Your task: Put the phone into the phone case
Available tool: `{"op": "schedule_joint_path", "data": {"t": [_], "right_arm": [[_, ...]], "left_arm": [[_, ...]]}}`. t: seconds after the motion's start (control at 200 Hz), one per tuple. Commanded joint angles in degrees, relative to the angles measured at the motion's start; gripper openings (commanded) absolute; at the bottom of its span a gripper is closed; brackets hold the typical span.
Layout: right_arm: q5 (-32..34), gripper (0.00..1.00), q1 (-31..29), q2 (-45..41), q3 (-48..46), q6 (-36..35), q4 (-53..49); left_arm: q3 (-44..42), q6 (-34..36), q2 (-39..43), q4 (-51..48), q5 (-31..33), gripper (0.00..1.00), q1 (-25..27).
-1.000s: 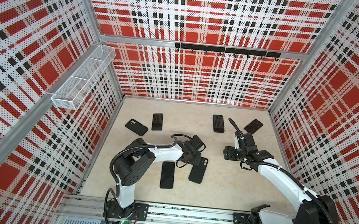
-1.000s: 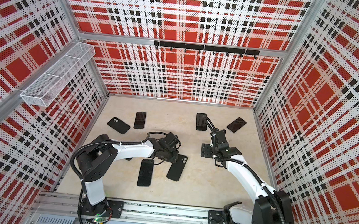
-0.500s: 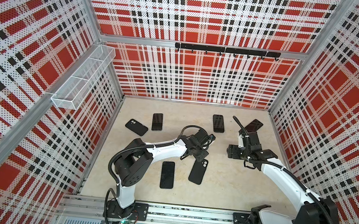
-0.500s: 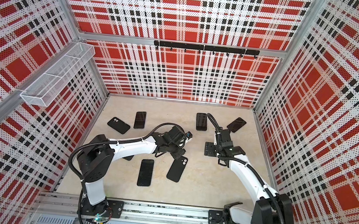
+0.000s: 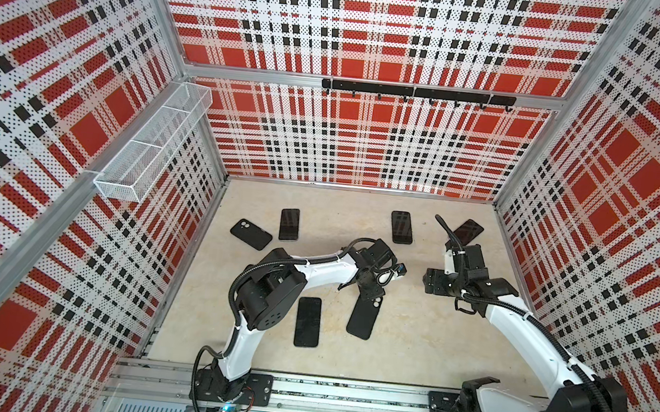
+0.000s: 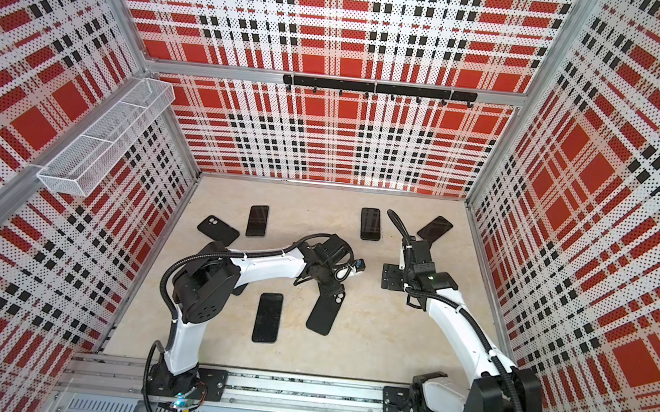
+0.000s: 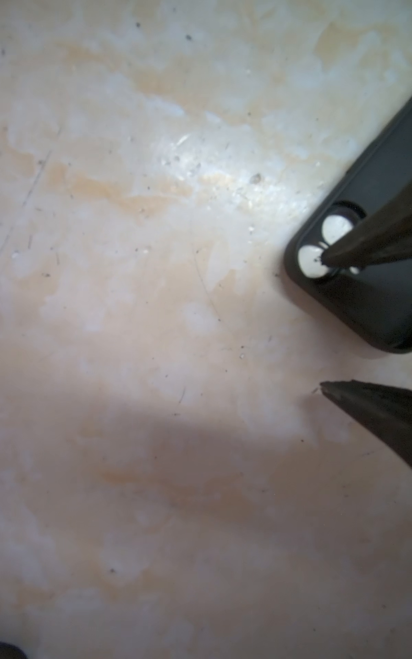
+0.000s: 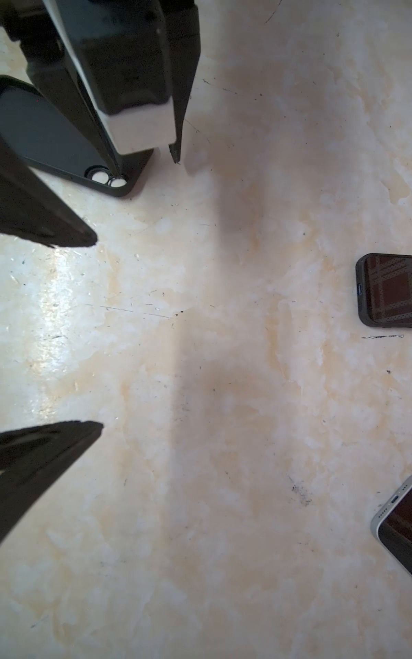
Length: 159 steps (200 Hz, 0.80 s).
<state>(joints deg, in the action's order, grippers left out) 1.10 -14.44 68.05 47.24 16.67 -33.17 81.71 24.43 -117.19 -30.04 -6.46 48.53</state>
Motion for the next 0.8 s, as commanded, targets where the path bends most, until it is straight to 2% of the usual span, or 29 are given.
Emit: {"op": "schedule_joint_path", "data": {"t": [0.0,0.145,0.391,0.456,0.546,0.636,0.792], "right_arm": [[-0.3,0.79,0.6,-0.4,-0.3,-0.7,-0.2],[0.2,0.79,0.6,-0.8,-0.3,-0.8,-0.2],[0.1,0.79,0.7,-0.6,-0.4,-0.6,0.2],[0.3,0.79,0.7,-0.6,-0.3,-0.6,0.3],[0.3,0.79,0.7,-0.5,-0.1,-0.7,0.3],[0.2,0.79,0.7,-0.2,0.3,-0.7,0.6],[-0.4,0.79,0.7,0.8,0.6,-0.7,1.5]], "left_arm": [[1.0,2.4,-1.7,-1.8,-3.8,0.51,-0.5],[1.0,1.9,-2.3,-2.3,-3.6,0.41,-1.2],[1.6,1.6,-2.2,-3.5,-2.6,0.14,-1.4],[2.3,1.0,-2.6,-4.1,-2.3,0.09,-1.4],[2.6,-0.3,-2.0,-4.1,-2.2,0.08,-1.7],[2.9,-4.0,-1.0,-3.5,-0.4,0.04,-2.6],[2.3,-15.3,1.1,-1.8,-0.1,0.0,-7.1]]}}
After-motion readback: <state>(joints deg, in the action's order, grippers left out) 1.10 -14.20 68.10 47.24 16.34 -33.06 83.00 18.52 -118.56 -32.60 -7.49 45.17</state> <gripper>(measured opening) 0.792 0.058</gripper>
